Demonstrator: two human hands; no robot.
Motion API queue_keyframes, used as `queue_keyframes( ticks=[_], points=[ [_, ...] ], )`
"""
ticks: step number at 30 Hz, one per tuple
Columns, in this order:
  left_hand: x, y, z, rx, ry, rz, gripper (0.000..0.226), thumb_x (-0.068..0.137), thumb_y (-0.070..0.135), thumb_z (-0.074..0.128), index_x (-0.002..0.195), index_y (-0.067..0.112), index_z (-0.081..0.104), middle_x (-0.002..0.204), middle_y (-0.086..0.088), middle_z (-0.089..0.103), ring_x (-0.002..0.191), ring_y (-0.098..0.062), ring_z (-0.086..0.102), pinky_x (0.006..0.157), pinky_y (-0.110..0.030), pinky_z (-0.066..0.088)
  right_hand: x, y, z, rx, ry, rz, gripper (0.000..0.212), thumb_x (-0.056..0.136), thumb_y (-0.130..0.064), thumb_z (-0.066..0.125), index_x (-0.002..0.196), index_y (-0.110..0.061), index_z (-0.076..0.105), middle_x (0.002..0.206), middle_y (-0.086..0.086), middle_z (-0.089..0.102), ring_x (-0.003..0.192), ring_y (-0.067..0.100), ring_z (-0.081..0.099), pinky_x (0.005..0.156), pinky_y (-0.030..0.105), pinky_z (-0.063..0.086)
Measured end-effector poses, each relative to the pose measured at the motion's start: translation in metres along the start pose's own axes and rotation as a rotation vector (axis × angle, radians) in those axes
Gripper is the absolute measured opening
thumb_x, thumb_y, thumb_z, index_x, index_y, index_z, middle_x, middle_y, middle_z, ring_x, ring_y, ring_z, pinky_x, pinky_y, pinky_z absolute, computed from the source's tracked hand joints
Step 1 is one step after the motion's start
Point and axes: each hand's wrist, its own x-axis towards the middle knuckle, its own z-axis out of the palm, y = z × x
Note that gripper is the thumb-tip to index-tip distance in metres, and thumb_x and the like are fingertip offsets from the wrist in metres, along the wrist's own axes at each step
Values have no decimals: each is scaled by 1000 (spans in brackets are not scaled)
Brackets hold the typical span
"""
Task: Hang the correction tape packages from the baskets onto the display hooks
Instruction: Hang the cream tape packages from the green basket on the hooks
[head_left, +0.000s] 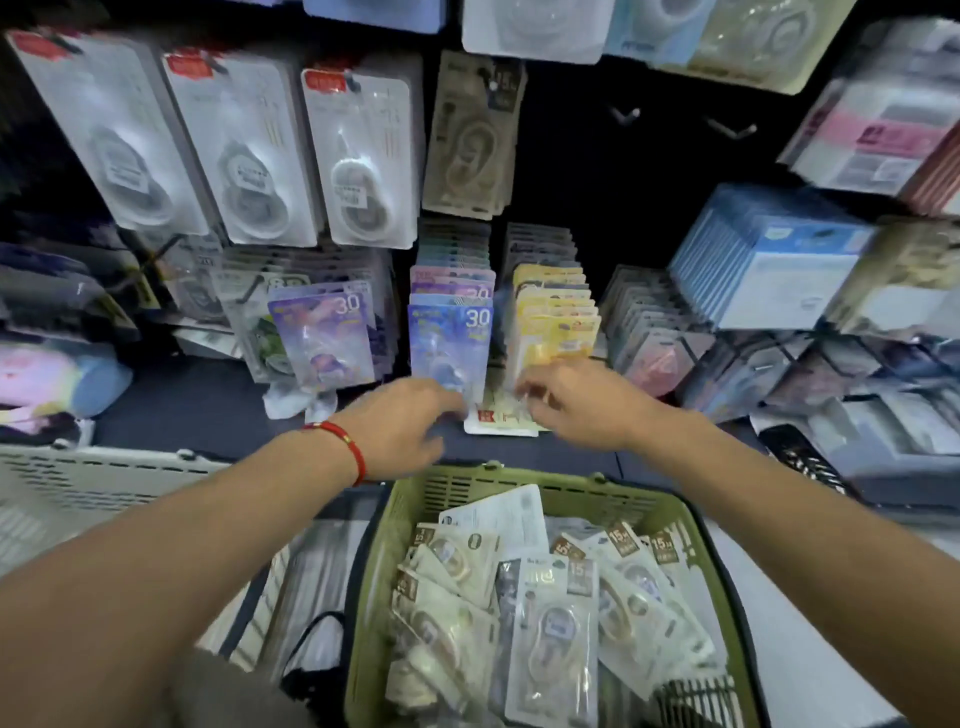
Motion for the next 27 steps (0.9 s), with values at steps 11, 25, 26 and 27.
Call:
queue_keyframes(
  ticks=[11,25,26,27],
  points=[
    [-49,70,162,10,-610,-61,73,97,31,69,161,23,34,155,-12,45,142,-32,44,115,-44,41,-136,11,145,-64,-503,201,91,97,-64,59,164,-16,22,164,16,37,150,35,35,121,46,31],
    [-52,101,164,-1257,-51,-444,62,78,32,91,132,27,61,112,2,79,108,-20,75,97,-41,61,-133,5,112,1291,245,383,14,100,-3,68,101,-14,59,92,6,67,70,13,65,58,32,58],
    [-53,102,164,-1320,-62,-431,58,78,33,90,129,25,64,114,0,80,108,-21,76,100,-46,59,-132,9,108,1351,276,395,14,100,-3,68,102,-14,60,93,9,69,69,15,67,60,33,60],
    [-54,104,164,-1353,-79,-410,54,78,34,88,127,22,67,116,0,80,110,-21,76,102,-48,58,-131,12,107,1399,298,417,13,99,-4,69,102,-13,60,94,13,70,70,19,69,62,35,62]
  ],
)
